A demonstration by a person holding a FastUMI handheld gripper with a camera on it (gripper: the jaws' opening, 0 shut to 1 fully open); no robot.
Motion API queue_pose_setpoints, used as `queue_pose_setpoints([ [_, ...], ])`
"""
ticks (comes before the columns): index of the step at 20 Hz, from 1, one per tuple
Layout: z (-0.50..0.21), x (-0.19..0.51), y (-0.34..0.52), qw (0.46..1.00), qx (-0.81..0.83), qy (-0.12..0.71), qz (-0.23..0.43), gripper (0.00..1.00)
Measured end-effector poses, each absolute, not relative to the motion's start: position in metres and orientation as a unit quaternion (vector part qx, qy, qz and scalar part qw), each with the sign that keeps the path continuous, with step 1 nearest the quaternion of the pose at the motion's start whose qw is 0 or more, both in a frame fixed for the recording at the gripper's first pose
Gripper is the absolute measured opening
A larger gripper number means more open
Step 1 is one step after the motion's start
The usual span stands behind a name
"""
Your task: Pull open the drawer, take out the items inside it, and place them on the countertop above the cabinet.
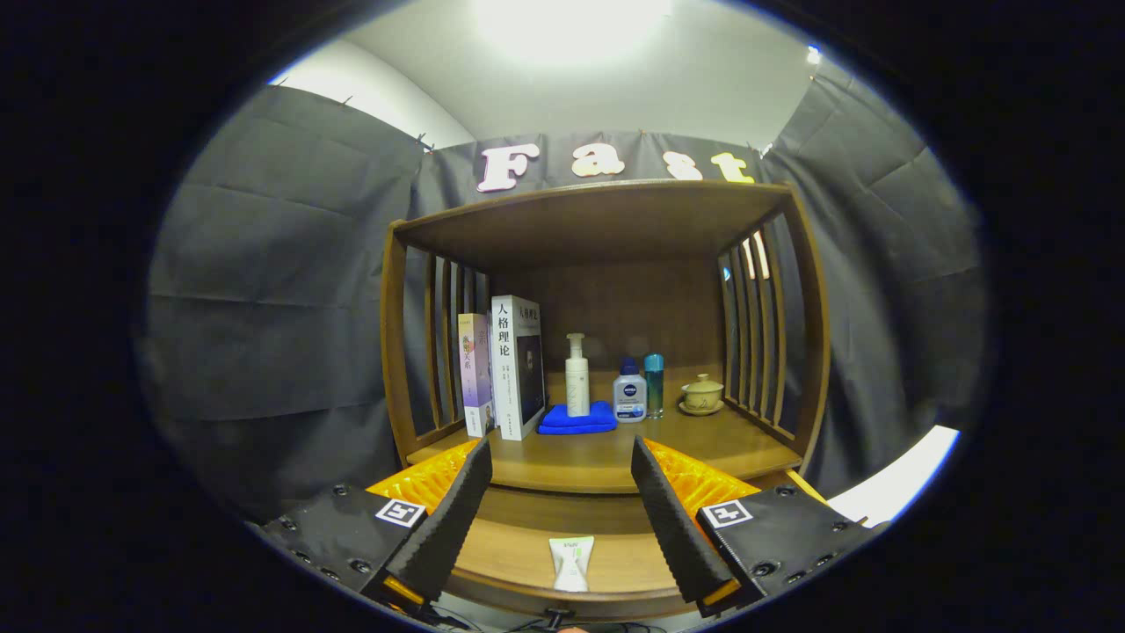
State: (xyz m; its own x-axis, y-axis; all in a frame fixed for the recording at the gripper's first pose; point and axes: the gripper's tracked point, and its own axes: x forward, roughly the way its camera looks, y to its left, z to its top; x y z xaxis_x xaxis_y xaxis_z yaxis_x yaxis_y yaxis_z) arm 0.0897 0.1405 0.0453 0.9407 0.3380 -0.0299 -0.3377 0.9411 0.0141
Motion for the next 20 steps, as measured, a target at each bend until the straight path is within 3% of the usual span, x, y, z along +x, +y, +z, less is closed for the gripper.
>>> queue_pose_setpoints([
  [9, -0.002, 0.162, 0.176, 0.952, -0.018, 0.208, 0.222, 0.96],
  [20, -0.104, 0.165, 0.184, 0.889, -0.084, 0.383, 0.238, 0.97],
])
